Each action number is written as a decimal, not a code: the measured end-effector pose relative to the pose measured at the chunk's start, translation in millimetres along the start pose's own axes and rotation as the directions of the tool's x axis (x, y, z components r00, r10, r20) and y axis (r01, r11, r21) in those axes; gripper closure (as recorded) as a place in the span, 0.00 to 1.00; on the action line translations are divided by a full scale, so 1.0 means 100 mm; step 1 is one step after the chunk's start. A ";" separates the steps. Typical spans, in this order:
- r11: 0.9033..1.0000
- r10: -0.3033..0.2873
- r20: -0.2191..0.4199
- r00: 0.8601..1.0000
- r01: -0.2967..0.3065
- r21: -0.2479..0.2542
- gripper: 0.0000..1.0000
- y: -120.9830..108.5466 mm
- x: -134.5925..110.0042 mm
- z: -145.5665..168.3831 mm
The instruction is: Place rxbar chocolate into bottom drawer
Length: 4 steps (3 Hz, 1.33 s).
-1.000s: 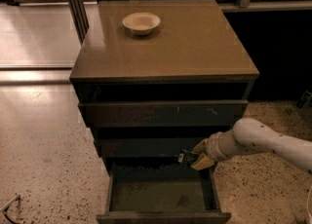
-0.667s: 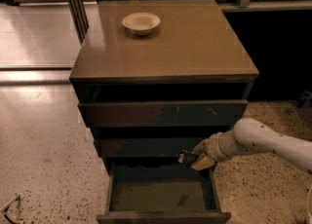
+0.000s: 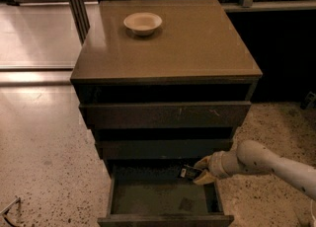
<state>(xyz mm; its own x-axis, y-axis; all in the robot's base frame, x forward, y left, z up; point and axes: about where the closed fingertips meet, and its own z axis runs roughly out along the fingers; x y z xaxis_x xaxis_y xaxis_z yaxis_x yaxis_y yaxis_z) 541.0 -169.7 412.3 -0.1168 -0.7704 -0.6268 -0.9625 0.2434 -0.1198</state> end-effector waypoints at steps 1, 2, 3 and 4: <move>0.997 0.035 0.063 0.997 -0.030 -0.071 1.00 0.15 0.38 0.56; 0.993 0.072 0.078 0.994 -0.064 -0.098 1.00 0.30 0.53 0.81; 0.993 0.069 0.077 0.995 -0.061 -0.098 1.00 0.30 0.51 0.79; 0.996 0.038 0.095 0.995 -0.030 -0.086 1.00 0.29 0.69 1.00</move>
Offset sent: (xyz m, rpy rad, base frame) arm -0.0029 0.0055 -0.0551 0.0629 0.0442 0.0229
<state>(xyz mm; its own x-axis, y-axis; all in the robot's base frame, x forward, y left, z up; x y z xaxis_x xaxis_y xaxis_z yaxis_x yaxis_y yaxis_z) 529.2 -156.6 288.6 -0.1296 -0.7012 -0.7011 -0.9760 0.2151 -0.0347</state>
